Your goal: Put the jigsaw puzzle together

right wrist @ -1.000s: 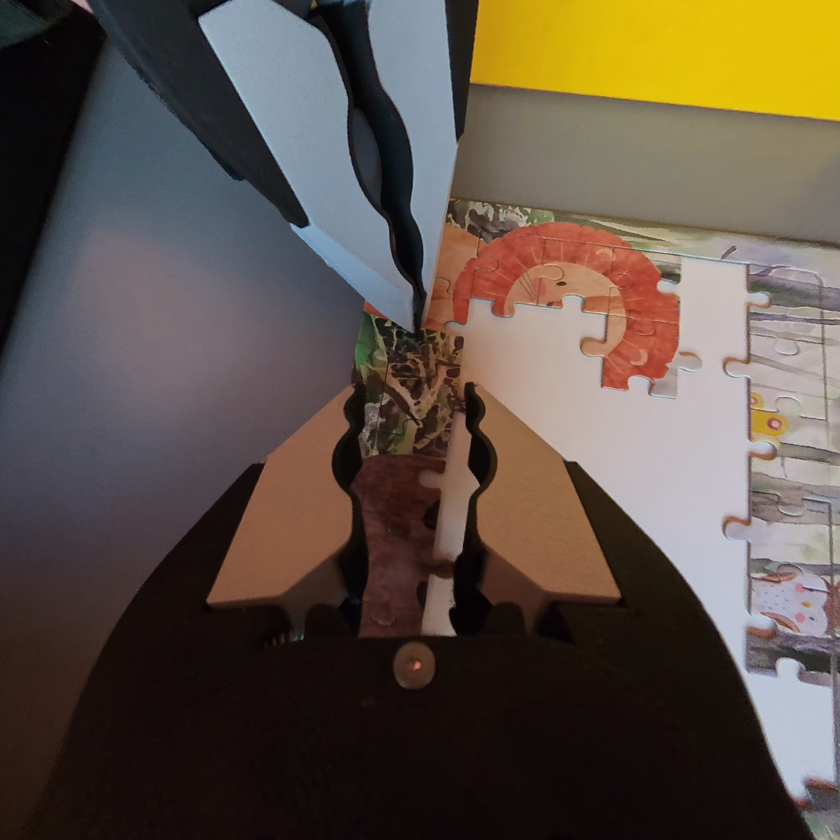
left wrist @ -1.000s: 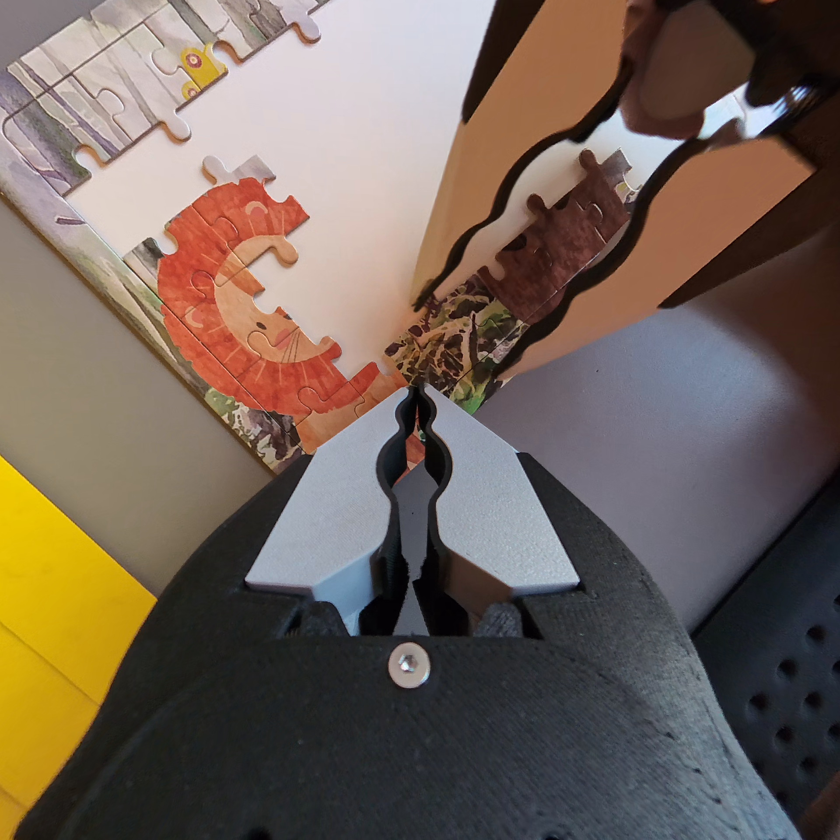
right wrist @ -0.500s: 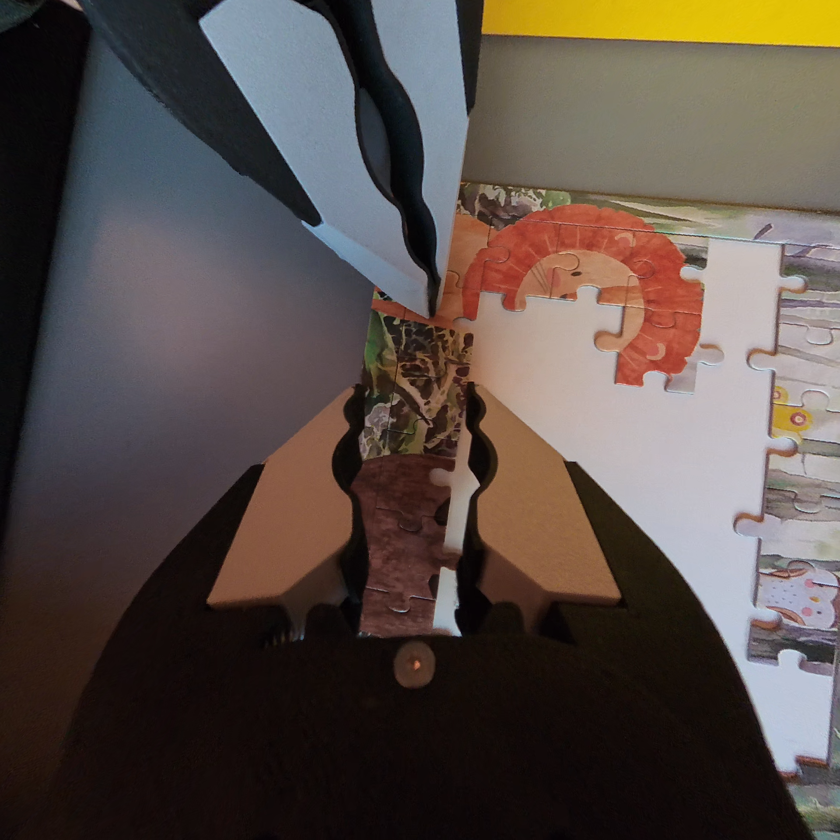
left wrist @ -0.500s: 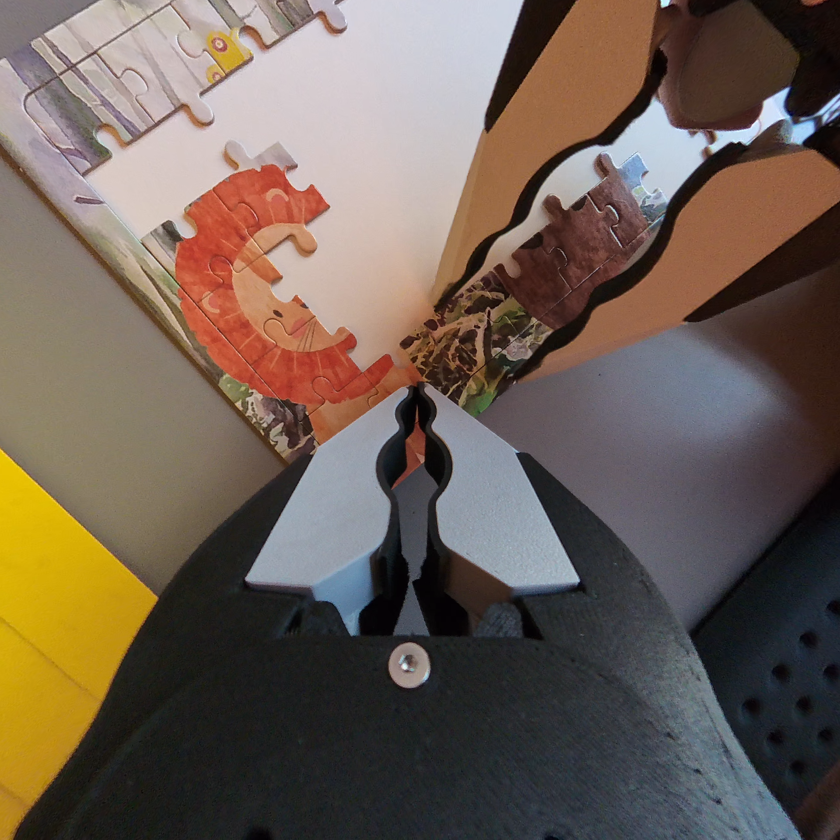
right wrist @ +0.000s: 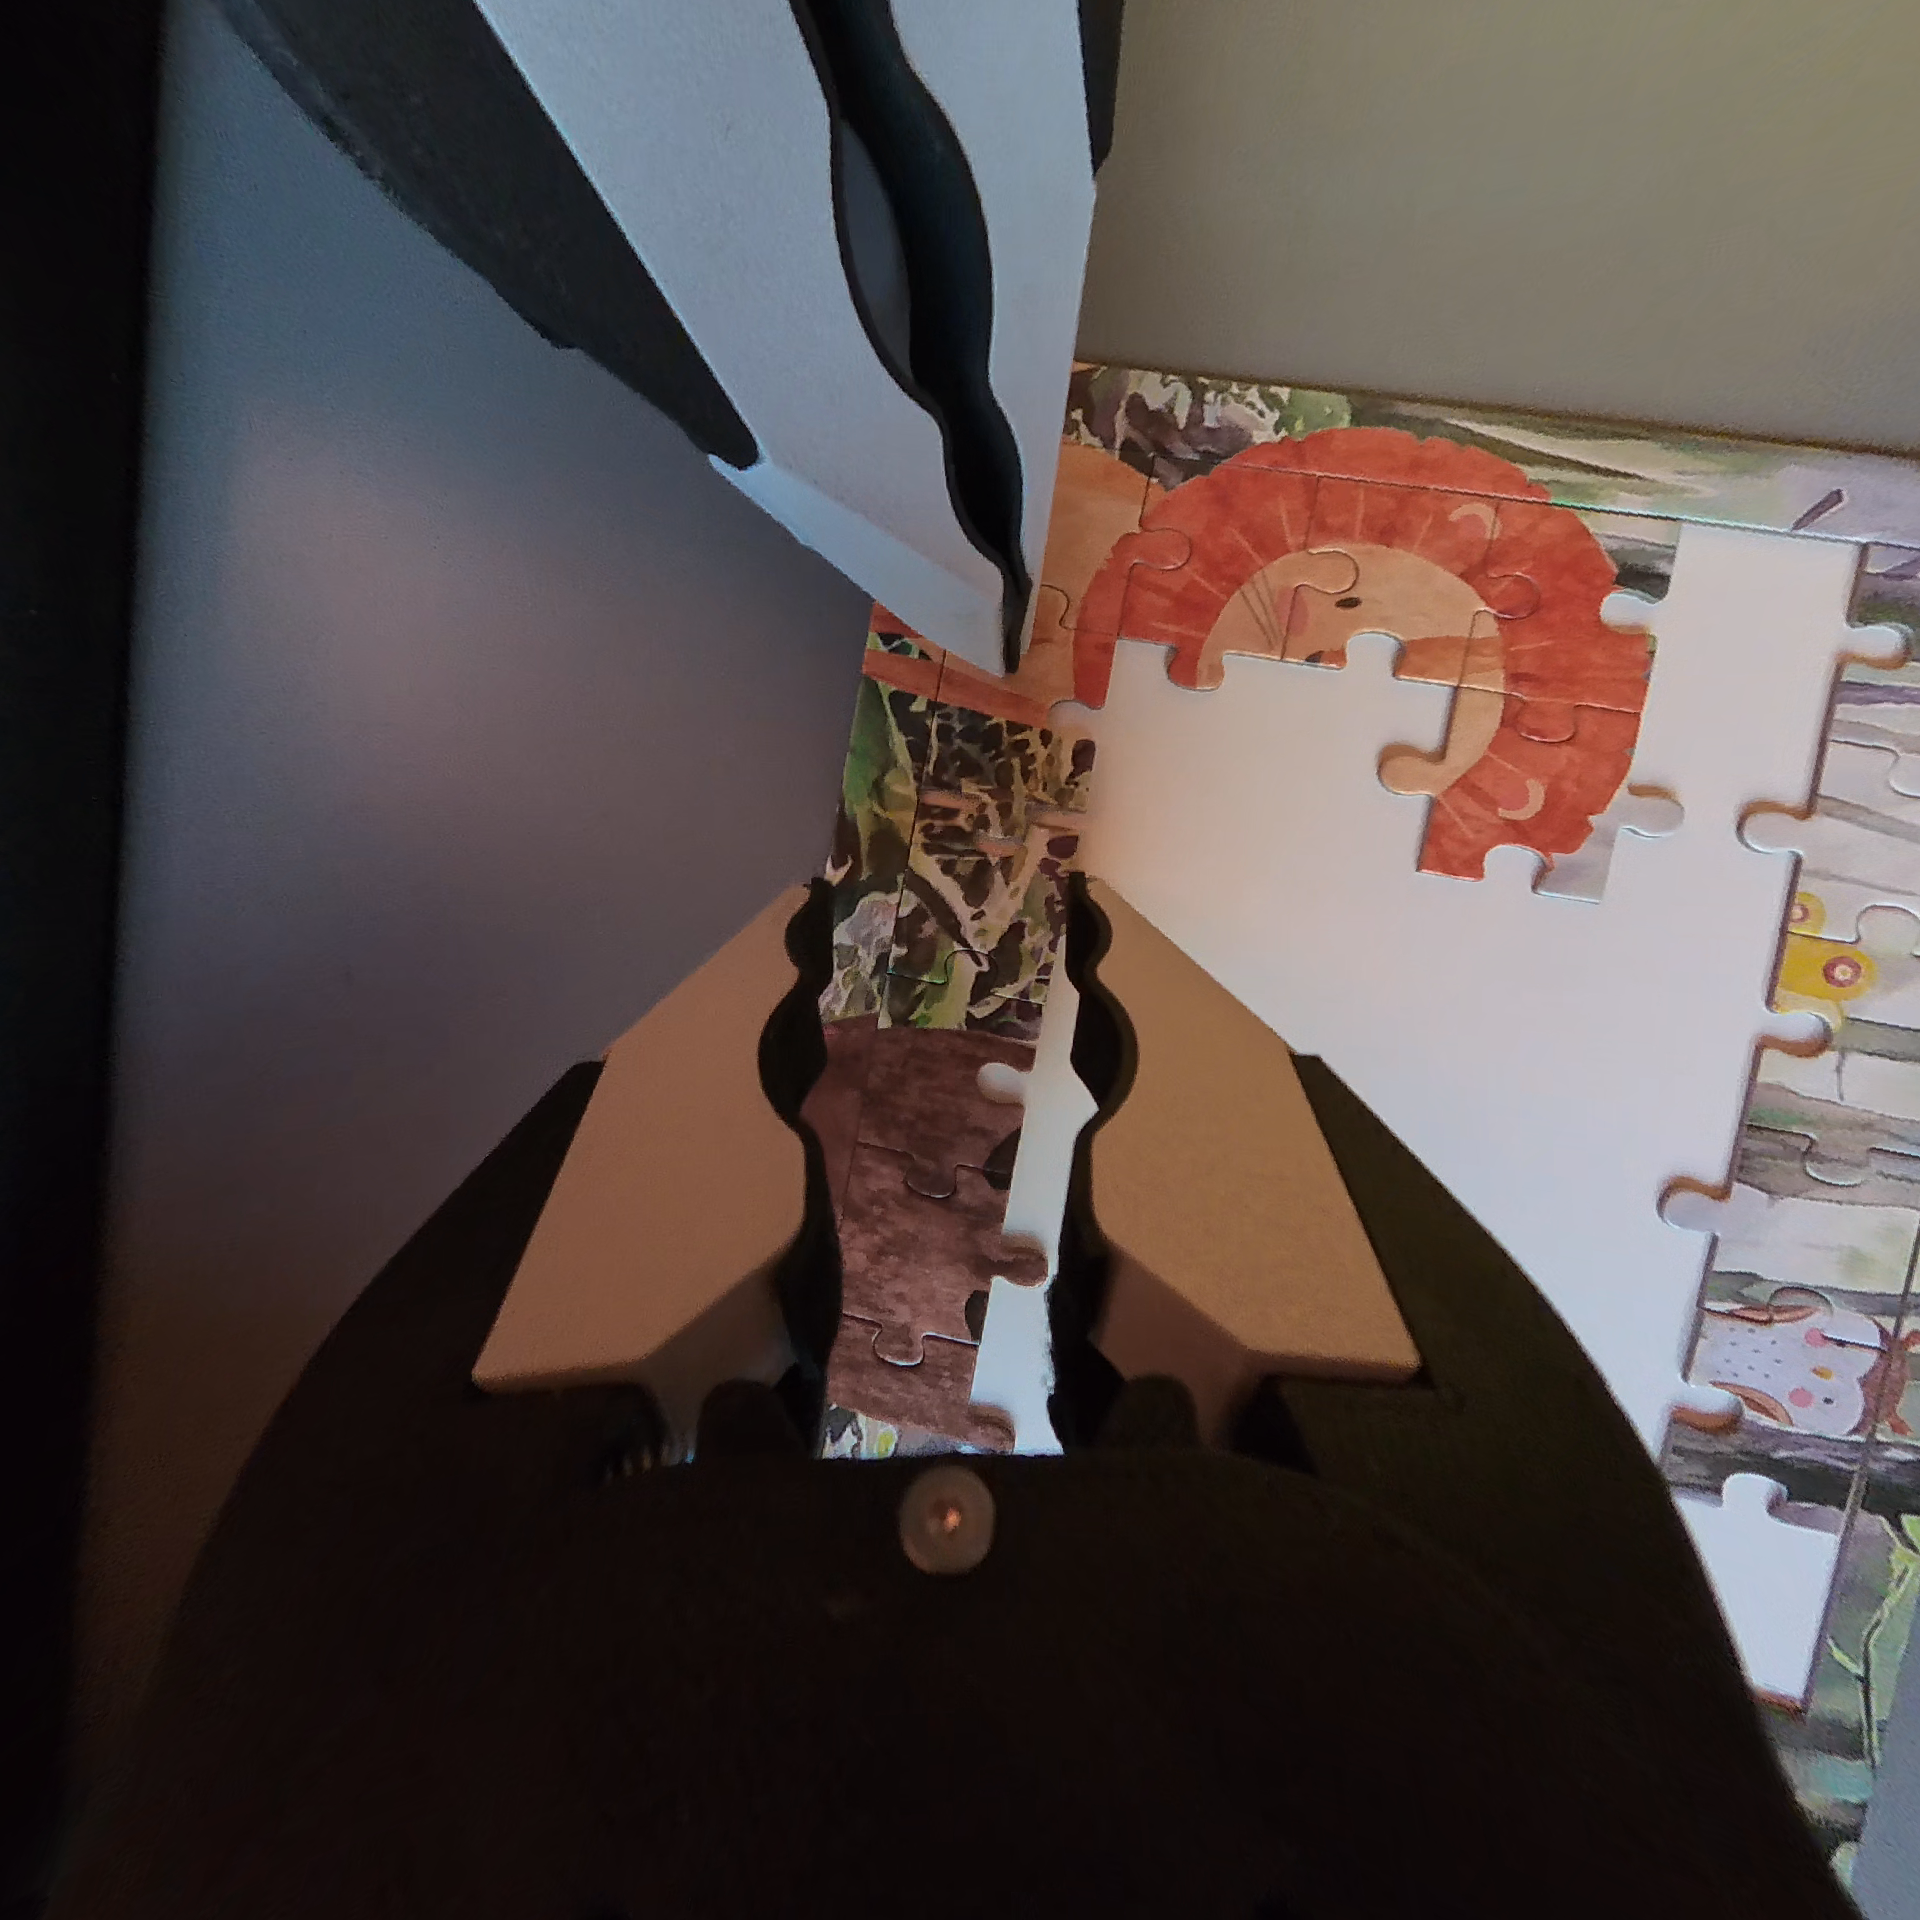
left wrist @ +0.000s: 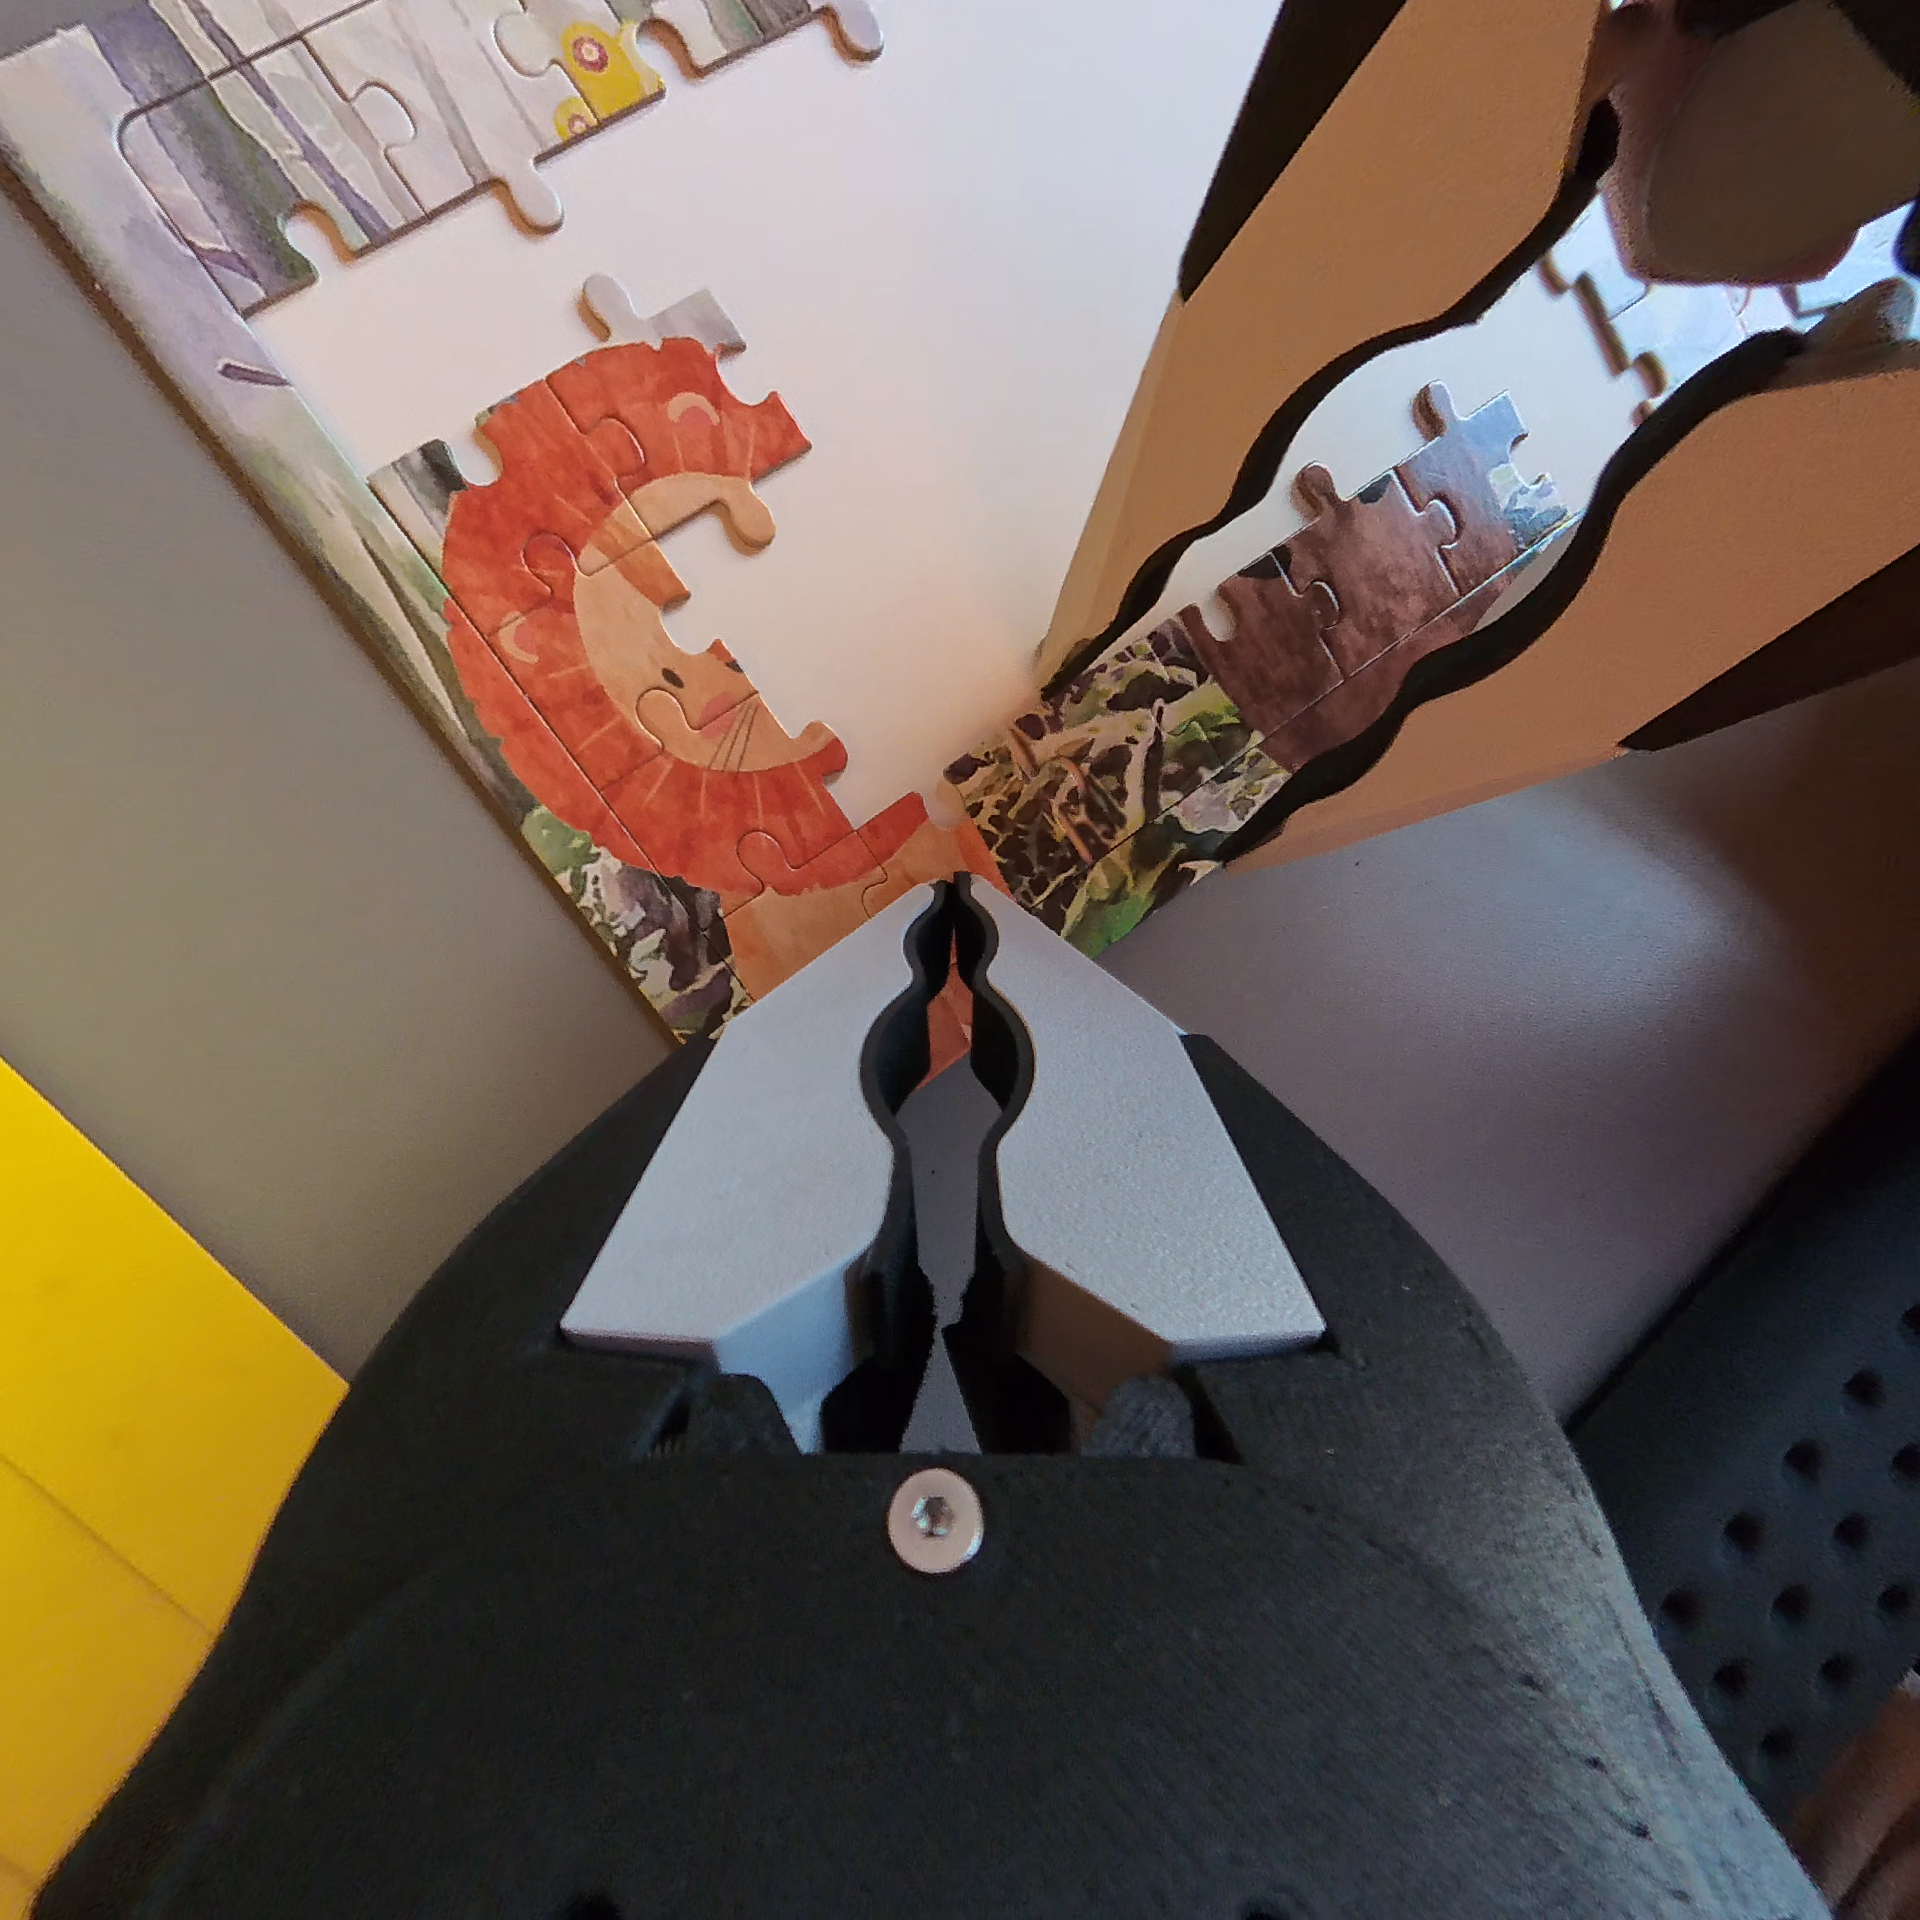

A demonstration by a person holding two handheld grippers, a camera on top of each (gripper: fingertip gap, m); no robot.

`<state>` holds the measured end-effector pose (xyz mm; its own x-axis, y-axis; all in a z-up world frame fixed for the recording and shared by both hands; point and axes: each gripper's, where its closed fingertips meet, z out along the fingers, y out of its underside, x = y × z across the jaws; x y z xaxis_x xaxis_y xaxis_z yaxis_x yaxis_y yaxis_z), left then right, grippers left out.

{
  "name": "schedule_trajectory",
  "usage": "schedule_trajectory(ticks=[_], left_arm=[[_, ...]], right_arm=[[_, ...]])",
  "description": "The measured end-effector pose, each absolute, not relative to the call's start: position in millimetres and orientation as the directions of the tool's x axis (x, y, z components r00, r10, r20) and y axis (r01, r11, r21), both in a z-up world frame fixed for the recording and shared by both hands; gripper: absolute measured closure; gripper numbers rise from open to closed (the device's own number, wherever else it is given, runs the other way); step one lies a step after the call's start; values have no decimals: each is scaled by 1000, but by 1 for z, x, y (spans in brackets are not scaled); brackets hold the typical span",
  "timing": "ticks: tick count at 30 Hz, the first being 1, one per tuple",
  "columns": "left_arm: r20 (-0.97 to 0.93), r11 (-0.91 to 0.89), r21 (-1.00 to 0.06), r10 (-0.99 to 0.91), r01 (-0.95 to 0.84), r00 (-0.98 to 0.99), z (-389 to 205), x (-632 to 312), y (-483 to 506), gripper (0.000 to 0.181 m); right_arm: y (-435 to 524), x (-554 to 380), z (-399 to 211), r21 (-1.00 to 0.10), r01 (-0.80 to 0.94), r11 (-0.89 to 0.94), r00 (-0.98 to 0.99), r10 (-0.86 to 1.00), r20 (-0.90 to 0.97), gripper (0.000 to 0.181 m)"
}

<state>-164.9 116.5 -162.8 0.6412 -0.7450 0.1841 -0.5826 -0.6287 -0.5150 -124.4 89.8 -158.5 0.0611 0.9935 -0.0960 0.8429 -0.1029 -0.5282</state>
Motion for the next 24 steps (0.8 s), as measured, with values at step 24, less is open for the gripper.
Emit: schedule_trajectory(ticks=[24], left_arm=[[210, -579, -602, -779, -550, 591, -145, -145, 106, 181]], right_arm=[[76, -11, -144, -434, 864, -256, 195, 964, -180, 181]])
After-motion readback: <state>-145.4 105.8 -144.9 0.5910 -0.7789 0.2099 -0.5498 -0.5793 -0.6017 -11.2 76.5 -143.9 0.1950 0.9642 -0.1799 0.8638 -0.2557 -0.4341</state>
